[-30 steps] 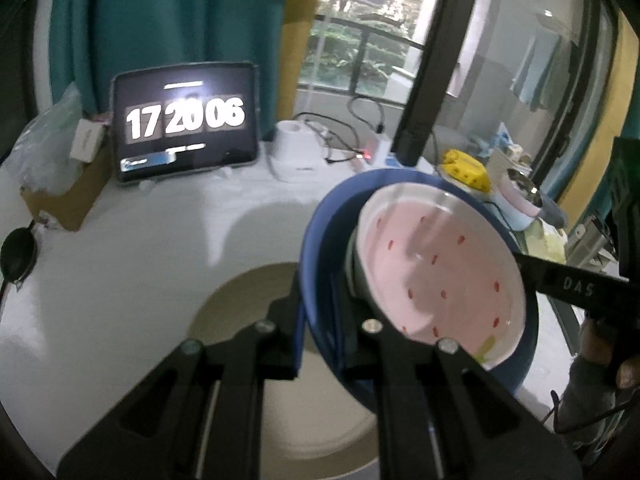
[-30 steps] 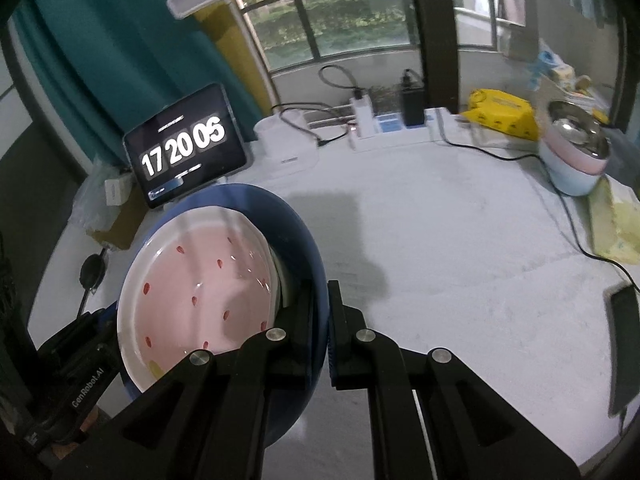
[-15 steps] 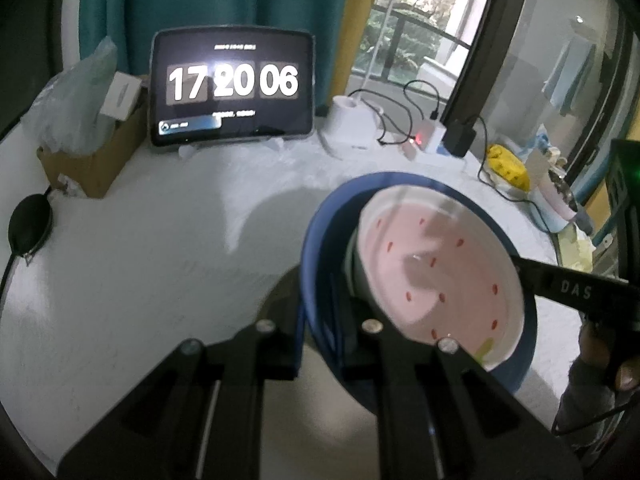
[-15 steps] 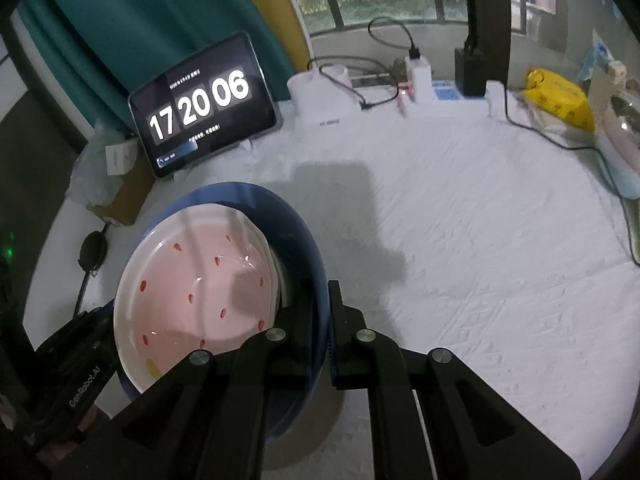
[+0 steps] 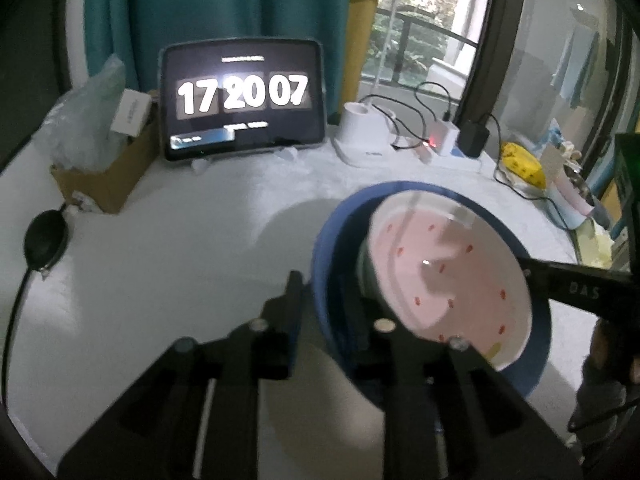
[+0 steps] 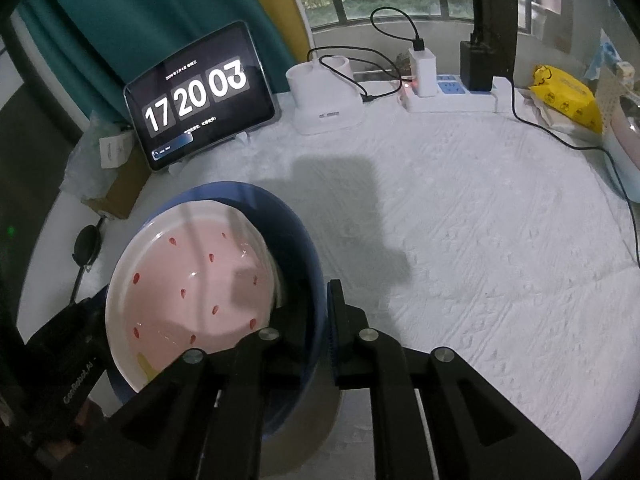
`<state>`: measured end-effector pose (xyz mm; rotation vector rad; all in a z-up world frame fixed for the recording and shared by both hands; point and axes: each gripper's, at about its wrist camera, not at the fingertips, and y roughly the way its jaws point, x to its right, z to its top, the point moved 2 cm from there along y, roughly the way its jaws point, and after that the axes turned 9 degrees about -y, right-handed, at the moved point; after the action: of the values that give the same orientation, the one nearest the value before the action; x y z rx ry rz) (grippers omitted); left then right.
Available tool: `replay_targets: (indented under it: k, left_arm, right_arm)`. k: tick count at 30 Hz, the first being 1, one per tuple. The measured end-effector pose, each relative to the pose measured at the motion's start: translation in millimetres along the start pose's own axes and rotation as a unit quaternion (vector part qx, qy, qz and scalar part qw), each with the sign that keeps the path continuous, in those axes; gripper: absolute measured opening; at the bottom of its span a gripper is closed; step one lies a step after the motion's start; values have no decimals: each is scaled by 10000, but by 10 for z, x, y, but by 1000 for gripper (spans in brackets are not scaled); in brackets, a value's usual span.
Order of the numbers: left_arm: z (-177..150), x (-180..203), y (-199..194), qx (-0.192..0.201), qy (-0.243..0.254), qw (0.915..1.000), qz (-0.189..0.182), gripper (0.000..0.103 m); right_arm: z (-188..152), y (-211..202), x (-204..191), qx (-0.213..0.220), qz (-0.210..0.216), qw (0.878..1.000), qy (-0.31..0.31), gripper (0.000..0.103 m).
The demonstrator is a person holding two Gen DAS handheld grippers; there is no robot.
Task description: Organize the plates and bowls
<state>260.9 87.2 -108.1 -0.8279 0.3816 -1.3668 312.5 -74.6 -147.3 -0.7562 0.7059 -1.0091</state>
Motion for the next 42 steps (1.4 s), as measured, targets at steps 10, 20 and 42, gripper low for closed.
replay_targets:
  k: [10,20,42]
  left_arm:
    - [29,-168,-203,382,-378,9982,266,49]
    - [-12,78,-668,1232,96,9918,323,67]
    - [-330,583,-1431,1753,304,9834,-367,96]
  right_arm:
    - [-62,-120,24,293,-463,9983,-175,41]
    - [-133,-494,8,773,-811,9929,-406,59]
    - [-687,-1454,254,1605,-1620,9726,-462,59]
